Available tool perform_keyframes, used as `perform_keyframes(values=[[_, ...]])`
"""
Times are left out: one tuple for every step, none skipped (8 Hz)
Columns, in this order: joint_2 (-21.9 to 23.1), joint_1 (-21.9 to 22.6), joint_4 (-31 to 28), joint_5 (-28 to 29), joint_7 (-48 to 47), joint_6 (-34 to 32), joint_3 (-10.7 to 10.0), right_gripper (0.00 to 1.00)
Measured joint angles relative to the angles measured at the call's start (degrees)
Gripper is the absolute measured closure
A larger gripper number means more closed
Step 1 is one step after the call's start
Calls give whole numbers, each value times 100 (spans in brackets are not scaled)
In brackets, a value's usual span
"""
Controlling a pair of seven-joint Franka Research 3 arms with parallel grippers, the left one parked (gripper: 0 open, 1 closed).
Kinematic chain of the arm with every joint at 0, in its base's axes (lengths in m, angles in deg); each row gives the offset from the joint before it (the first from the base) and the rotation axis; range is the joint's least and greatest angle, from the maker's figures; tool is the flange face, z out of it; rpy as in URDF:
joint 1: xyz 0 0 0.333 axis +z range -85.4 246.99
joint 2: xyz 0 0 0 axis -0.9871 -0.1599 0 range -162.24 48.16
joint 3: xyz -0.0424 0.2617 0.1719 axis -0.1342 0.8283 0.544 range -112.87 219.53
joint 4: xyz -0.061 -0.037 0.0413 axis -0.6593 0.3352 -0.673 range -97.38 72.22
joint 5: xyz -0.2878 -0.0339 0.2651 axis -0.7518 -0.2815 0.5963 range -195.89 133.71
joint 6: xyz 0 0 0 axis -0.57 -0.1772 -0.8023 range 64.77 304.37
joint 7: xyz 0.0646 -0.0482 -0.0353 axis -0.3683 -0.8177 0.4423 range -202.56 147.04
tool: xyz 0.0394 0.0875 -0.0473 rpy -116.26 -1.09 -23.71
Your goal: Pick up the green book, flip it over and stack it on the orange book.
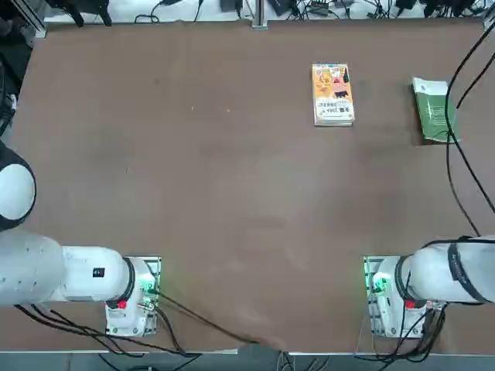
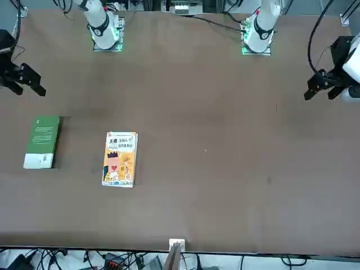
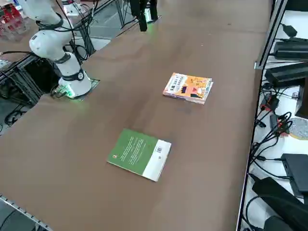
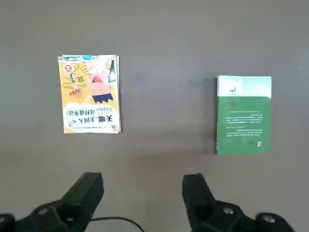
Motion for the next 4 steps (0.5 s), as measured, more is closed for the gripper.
perform_keyframes(values=[[0, 0, 0, 0, 7, 1, 0, 0], [-6, 0, 0, 0, 9, 0, 0, 0], [-47, 4, -6, -8, 9, -3, 5, 0], [-165, 20, -20, -147, 9, -4, 32, 0]])
